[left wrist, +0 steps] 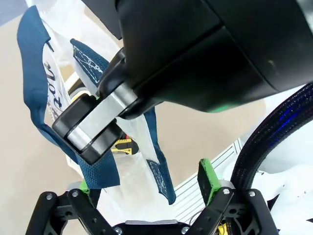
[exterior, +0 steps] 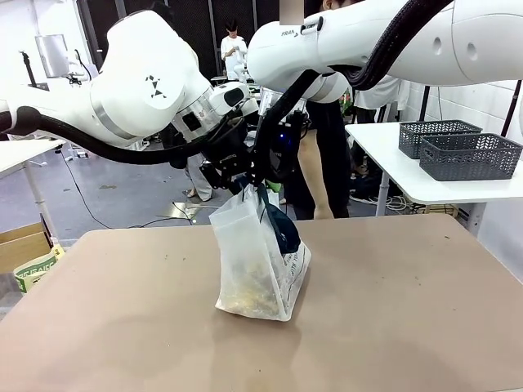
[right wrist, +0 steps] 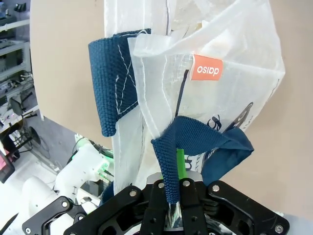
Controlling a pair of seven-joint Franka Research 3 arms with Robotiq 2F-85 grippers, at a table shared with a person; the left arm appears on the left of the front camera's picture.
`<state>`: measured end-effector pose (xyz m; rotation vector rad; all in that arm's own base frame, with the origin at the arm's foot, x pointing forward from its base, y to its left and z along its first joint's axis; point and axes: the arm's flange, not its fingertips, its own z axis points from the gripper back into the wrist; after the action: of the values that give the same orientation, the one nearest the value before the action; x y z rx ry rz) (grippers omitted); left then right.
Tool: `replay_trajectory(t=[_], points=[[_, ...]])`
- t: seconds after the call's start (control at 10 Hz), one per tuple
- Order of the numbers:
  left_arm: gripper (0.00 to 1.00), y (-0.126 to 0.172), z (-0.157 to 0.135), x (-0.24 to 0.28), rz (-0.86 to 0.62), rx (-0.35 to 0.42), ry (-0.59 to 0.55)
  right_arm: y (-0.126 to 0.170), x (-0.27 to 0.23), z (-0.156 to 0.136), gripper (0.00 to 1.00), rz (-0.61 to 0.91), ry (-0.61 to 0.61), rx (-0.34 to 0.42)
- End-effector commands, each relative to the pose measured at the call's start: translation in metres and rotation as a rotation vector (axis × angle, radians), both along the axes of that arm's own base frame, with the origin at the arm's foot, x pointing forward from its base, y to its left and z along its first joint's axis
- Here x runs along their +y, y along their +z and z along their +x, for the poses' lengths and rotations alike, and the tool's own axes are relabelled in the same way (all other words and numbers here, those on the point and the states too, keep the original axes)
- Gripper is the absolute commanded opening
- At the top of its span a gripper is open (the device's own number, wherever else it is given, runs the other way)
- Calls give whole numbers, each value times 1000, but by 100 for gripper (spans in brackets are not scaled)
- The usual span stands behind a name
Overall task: Transfer purchased items from the store into the shopping bag.
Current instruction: Move the Reusable shopping bag to the right side of the table.
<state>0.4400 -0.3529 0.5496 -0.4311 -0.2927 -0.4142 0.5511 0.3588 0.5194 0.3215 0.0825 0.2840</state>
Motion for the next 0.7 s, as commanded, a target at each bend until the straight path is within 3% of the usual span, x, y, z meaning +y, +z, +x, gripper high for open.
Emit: replay_trajectory(t=[0.0, 0.6], points=[[100, -10, 0, 7, -6, 3, -4, 5, 9, 3, 0, 30, -18, -2], [100, -25, 9, 0, 80, 20, 68, 10, 9, 4, 0, 48, -21, -7]])
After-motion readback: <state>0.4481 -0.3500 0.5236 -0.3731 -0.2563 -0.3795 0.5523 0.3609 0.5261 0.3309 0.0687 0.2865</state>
